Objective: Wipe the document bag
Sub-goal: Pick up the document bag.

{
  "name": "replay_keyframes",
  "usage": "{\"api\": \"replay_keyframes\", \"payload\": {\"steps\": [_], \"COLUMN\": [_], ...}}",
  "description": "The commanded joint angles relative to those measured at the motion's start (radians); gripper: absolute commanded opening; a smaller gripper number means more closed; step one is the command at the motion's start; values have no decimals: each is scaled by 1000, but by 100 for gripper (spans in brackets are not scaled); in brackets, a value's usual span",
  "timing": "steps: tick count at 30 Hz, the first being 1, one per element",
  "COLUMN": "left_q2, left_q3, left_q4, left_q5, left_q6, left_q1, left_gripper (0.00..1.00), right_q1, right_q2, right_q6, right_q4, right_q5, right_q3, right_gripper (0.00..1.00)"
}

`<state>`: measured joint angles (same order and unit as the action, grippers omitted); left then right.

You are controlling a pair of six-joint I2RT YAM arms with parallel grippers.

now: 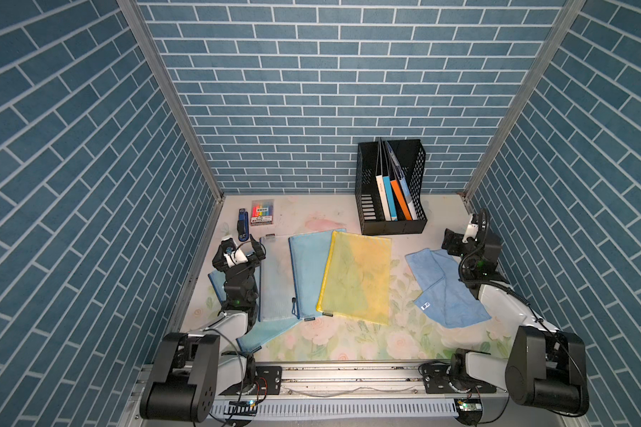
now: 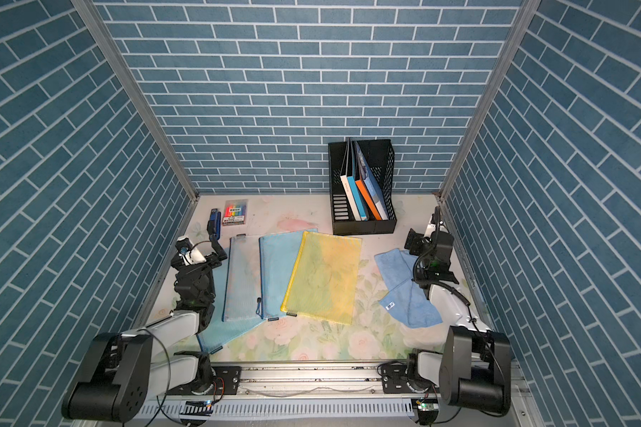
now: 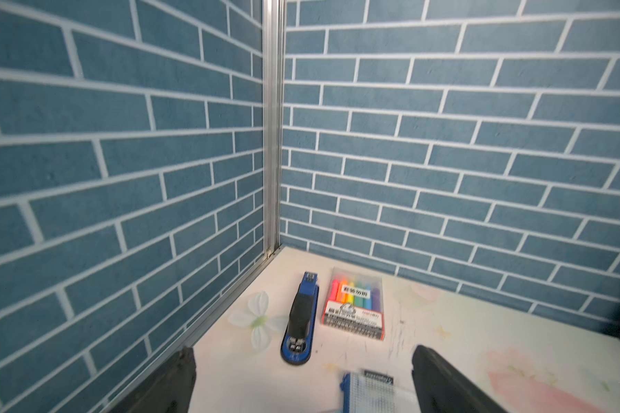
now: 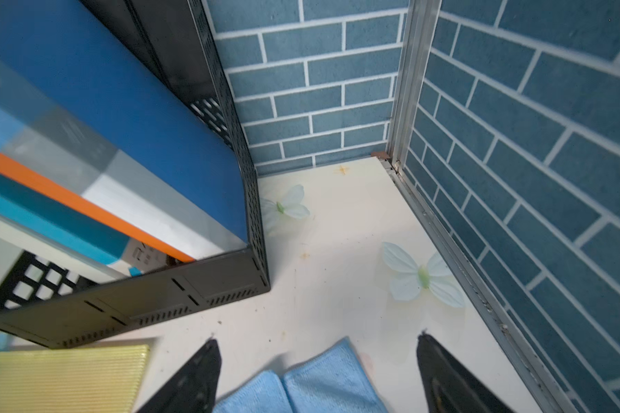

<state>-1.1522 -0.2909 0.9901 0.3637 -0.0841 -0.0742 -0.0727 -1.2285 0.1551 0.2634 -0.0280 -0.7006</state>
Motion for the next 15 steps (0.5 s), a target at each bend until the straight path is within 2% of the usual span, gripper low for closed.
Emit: {"api": "replay_keyframes", "payload": {"steps": [1, 3, 6, 8, 10, 15], "left_q2": [67, 84, 86, 47, -18, -208], "left_q3": [-137, -209, -306, -376, -440, -572], "left_q4": [-381, -510, -652, -730, -796, -873], "left_q5": [-116, -183, -332, -483, -585, -655], "left_q6": [-43, -70, -115, -162, -197, -244], "left_q1": [-1, -2, -7, -12, -45, -199], "left_gripper": [100, 100, 100, 100, 100, 96], "right_q1": [6, 19, 69, 115, 175, 320], "right_q2": [-18, -22, -21, -27, -36, -76], "right_q6": [94, 106, 106, 117, 144, 217], "right_q4": [-371, -451, -562, -628, -664, -681], "right_q5": [-103, -167, -184, -192, -200, -191], "right_q3": [-114, -153, -199, -226, -234, -221], "right_gripper": [81, 78, 77, 77, 75, 74]}}
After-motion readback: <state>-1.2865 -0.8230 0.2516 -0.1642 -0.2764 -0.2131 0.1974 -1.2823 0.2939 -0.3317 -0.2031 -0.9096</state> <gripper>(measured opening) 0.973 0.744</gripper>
